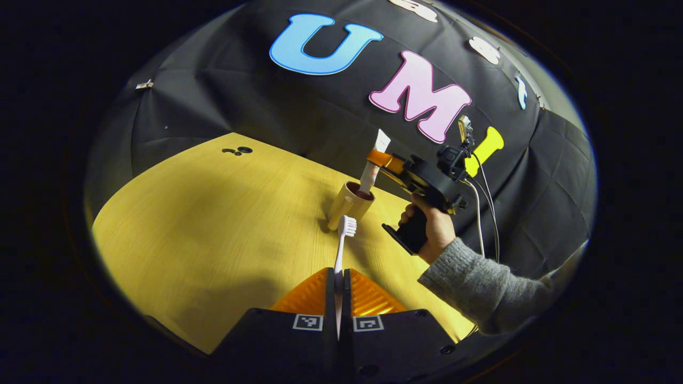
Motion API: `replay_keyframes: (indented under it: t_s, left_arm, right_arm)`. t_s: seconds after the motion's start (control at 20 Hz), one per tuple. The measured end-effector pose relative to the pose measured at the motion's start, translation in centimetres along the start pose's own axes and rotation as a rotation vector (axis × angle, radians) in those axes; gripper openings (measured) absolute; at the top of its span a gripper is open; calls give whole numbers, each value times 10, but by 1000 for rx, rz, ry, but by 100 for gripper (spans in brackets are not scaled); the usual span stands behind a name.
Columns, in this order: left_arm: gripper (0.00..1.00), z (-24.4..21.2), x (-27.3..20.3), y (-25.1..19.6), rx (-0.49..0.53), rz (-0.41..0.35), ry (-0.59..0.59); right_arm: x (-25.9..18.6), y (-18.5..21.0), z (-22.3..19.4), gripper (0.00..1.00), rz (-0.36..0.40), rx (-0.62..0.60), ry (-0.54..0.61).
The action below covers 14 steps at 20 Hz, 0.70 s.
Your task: Put the toothbrush and toothpaste on the desktop into the cup, then pick up the cup and place it on the coaster on the desktop.
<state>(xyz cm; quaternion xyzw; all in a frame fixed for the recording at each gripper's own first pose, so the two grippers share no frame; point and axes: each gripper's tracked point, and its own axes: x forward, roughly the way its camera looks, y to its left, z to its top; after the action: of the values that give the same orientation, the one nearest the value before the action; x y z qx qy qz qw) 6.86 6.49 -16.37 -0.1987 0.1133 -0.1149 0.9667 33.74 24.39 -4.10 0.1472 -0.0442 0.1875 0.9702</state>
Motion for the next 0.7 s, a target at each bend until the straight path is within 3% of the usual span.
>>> replay_keyframes:
  t_s: [0.25, 0.55, 0.6, 0.7]
  left_arm:
    - [6, 47, 16, -6, -46, -23, -113]
    - [6, 167, 60, -30, -125, -113, -410]
    - [6, 179, 71, -31, -135, -126, -446]
    - [6, 211, 103, -37, -171, -168, -524]
  right_arm:
    - [3, -3, -30, 32, -1, -17, 49]
    - [-4, -5, -48, 33, -2, 10, 80]
    - [-4, -5, -48, 28, -2, 10, 80]
    - [-6, -6, -50, 35, 4, 14, 79]
